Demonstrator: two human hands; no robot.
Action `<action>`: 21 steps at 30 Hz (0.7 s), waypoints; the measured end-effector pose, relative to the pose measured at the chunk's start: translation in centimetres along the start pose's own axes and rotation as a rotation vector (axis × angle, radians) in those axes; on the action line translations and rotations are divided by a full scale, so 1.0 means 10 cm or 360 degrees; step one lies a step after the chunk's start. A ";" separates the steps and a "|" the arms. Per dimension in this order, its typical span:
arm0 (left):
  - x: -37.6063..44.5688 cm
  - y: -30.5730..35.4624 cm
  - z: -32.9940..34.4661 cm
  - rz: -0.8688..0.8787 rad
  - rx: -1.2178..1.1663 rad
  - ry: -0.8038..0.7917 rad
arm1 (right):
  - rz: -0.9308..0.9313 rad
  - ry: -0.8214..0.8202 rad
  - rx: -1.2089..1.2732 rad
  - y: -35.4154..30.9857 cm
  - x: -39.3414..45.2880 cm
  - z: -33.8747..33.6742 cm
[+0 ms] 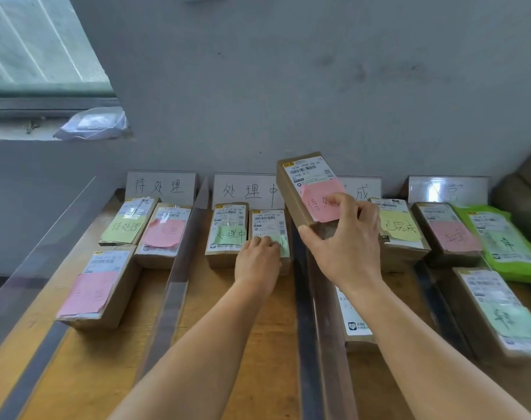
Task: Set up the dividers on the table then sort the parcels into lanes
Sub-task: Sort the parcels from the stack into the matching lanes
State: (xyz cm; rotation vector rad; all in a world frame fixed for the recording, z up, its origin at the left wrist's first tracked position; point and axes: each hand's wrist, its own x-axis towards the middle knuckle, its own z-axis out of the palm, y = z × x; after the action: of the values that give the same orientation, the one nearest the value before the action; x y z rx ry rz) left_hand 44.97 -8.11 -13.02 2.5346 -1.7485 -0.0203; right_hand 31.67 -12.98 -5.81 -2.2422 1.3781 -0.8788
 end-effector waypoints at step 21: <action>-0.64 -0.29 -1.22 -0.0510 -0.2026 0.0335 | -0.0164 0.0091 0.0254 -0.78 -0.35 0.15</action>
State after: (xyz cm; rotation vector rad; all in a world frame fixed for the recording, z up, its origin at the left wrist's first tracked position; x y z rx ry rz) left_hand 45.95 -0.53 -1.20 1.6801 -0.7464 -0.6227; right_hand 36.73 -6.30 -3.42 -2.1973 1.1799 -1.0561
